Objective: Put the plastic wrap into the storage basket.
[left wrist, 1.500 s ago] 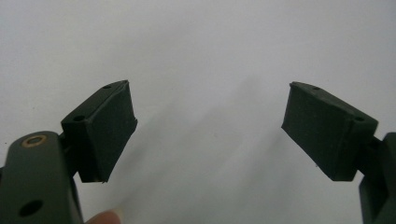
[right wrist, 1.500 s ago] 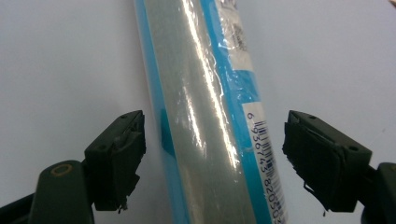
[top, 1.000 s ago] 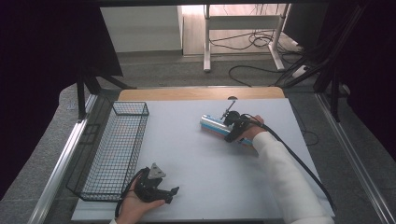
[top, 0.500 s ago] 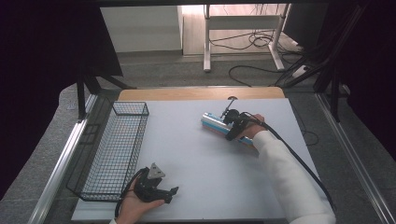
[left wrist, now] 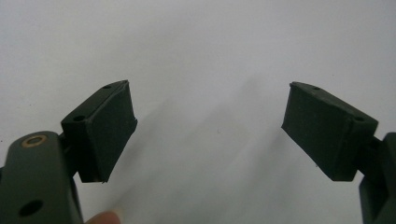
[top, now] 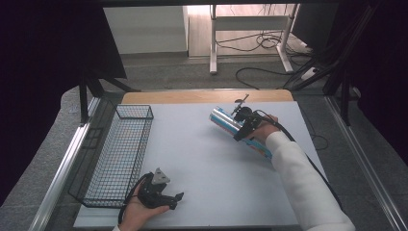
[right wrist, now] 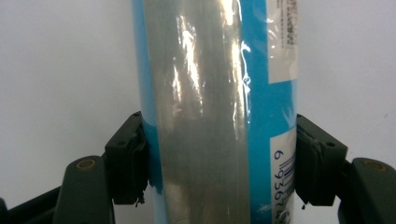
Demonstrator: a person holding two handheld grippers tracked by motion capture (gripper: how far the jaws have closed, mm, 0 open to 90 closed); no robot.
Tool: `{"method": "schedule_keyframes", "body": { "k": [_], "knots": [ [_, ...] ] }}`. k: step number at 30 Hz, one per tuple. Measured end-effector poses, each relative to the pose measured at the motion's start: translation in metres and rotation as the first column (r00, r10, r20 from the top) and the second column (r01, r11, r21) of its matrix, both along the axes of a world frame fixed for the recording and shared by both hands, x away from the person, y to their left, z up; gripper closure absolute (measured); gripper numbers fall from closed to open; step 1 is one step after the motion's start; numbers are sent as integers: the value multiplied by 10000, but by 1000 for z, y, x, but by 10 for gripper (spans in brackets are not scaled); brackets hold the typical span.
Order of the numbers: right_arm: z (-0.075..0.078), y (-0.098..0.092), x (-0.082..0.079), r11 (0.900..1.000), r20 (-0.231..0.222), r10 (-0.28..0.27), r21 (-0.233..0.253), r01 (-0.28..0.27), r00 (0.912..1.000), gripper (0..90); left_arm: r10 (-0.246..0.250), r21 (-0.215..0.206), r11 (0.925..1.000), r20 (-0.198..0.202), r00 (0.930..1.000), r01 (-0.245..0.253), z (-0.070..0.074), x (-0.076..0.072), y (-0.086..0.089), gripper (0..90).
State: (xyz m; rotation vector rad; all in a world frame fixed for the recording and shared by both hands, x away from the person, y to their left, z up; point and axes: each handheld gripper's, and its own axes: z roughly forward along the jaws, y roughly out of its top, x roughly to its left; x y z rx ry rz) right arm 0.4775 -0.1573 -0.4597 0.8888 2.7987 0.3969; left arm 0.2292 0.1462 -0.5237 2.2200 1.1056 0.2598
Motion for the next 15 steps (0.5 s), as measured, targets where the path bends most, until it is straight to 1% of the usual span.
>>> {"method": "schedule_keyframes", "body": {
  "k": [2,4,6,11,15],
  "knots": [
    [3,-1,-1,9999,43,88,-58,-88,10000,317,-4,-1,10000,-6,10000,4,0,0,0,166],
    [7,0,-2,10000,-20,57,-36,-57,10000,318,6,-27,10000,8,10000,-6,1,0,0,166],
    [11,-1,-3,9999,-77,141,-64,-142,9999,319,27,-43,10000,27,10000,-27,1,0,1,166],
    [28,0,-8,9989,-35,249,388,-247,9997,321,13,-54,10000,33,10000,-13,2,0,2,166],
    [43,0,-11,9946,-1,240,1006,-238,9997,322,32,-102,9999,57,10000,-31,3,-1,2,166]
  ]
}}
